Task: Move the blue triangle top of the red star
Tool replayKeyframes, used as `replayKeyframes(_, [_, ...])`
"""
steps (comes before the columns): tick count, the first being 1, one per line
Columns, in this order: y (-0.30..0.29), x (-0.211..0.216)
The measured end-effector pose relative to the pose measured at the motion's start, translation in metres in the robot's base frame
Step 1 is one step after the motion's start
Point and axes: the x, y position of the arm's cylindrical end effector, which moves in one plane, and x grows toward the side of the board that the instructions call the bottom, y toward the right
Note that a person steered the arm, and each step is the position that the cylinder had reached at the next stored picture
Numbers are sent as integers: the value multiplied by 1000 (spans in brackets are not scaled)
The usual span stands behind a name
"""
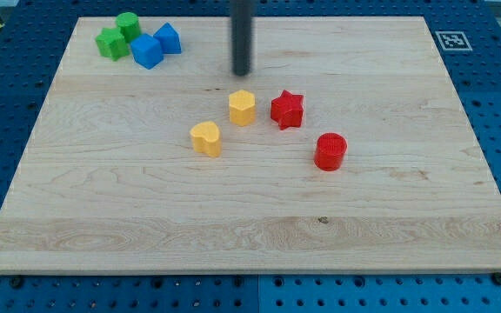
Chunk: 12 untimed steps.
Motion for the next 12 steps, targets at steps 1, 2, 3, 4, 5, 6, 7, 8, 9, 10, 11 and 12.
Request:
replayKeyframes(1, [-87, 5])
replayKeyframes(2, [-175, 2])
replayKeyframes(3, [-233, -47])
replayKeyframes(4, [-235, -89])
replayKeyframes(5, [-235, -89])
replayKeyframes(6, [-211, -83])
replayKeyframes(7, [-157, -74])
replayKeyframes(8, [-108, -69])
replayKeyframes(9, [-76, -69])
replayKeyframes(10, [-47, -69])
replayKeyframes(11, [-16, -69])
replayKeyframes(12, [21, -69])
